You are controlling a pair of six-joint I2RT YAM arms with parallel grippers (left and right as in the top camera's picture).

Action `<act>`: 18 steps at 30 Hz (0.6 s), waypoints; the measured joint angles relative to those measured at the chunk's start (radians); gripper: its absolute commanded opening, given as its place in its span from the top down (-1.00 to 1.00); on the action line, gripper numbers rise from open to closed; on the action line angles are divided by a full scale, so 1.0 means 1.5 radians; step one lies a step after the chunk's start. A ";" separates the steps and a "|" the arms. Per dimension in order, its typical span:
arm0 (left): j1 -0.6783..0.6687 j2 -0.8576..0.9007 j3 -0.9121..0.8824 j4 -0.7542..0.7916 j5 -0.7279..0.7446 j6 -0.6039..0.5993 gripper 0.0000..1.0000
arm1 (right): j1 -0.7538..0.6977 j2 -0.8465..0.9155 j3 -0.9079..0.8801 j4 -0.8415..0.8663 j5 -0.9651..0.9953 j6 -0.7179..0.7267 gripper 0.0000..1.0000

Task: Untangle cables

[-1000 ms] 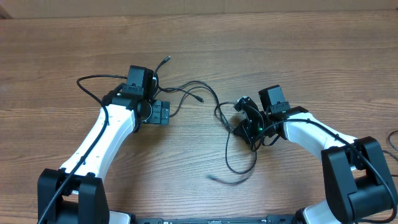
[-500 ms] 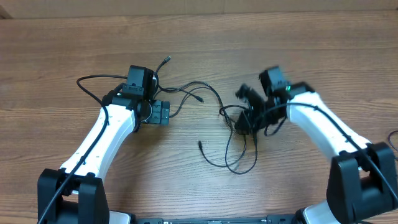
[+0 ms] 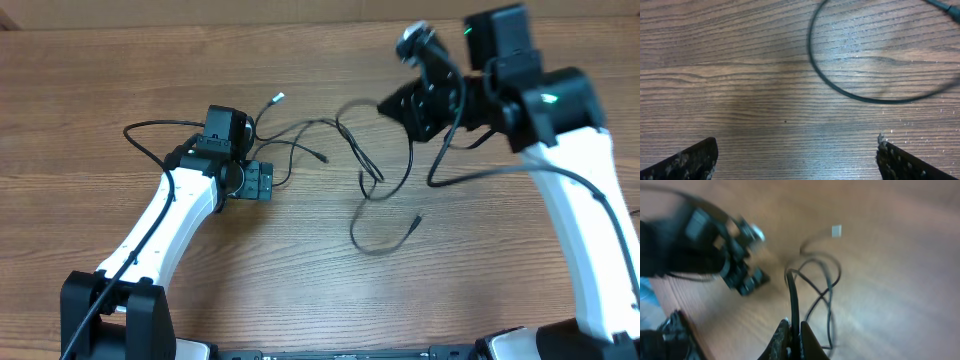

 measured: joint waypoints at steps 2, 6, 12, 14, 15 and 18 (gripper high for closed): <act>0.000 0.000 0.000 0.000 0.000 0.000 -1.00 | 0.000 -0.007 0.047 0.000 -0.001 0.000 0.93; 0.000 0.000 0.000 0.000 0.000 0.000 -0.99 | 0.000 -0.024 0.145 0.017 -0.001 0.001 0.93; 0.000 0.000 0.000 0.000 0.000 0.000 -0.99 | 0.000 -0.063 0.206 0.080 -0.005 0.028 0.93; 0.000 0.000 0.000 0.000 0.000 0.000 -0.99 | 0.000 -0.077 0.208 0.106 -0.005 0.042 0.93; 0.000 0.000 0.000 0.000 0.000 0.000 -0.99 | 0.000 -0.084 0.208 0.118 -0.005 0.051 0.93; 0.000 0.000 0.000 0.000 0.000 0.000 -0.99 | 0.000 -0.096 0.209 0.144 -0.005 0.067 0.93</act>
